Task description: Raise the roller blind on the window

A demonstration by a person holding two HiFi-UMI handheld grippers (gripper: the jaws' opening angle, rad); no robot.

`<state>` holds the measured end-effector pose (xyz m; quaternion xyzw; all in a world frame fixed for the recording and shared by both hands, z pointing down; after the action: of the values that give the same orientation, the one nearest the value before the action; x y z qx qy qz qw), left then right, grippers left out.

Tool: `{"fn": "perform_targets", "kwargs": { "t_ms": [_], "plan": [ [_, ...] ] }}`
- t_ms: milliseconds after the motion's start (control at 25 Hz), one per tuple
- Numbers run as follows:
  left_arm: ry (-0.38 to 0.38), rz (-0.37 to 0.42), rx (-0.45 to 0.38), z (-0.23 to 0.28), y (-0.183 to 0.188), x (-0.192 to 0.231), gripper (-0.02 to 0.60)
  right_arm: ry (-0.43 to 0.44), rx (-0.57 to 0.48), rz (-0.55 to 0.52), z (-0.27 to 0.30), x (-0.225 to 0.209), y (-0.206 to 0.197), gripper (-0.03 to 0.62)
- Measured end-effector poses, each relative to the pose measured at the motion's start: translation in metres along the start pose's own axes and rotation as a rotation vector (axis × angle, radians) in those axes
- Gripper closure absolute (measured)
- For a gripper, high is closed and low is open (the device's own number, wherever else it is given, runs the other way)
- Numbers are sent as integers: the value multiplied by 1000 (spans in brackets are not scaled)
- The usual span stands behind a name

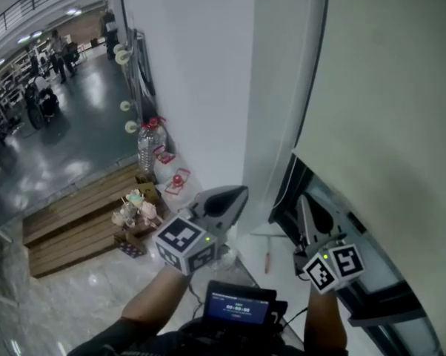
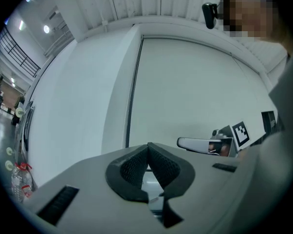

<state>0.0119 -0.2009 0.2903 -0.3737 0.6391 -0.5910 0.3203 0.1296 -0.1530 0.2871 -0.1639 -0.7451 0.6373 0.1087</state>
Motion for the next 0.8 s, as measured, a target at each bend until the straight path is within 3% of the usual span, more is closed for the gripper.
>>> {"fn": "perform_targets", "kwargs": {
  "t_ms": [480, 760, 800],
  "plan": [
    [126, 10, -17, 53, -3, 15, 588, 110, 11, -25, 37, -61, -2, 591],
    [168, 23, 15, 79, -3, 27, 588, 103, 35, -22, 77, -94, -1, 547],
    [158, 28, 24, 82, -2, 27, 588, 95, 38, -17, 83, -98, -1, 512]
  ]
}}
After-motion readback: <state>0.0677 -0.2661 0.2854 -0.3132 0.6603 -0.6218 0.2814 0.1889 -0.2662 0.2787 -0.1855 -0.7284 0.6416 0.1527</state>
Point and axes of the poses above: the fingertips, and each gripper's own axes: z forward along the fingers, x to its left, y out of its top, the point moved 1 cm from there along -z, backward along the fingers, and after that the axes turned 4 degrees about y, right-handed, at the moved point
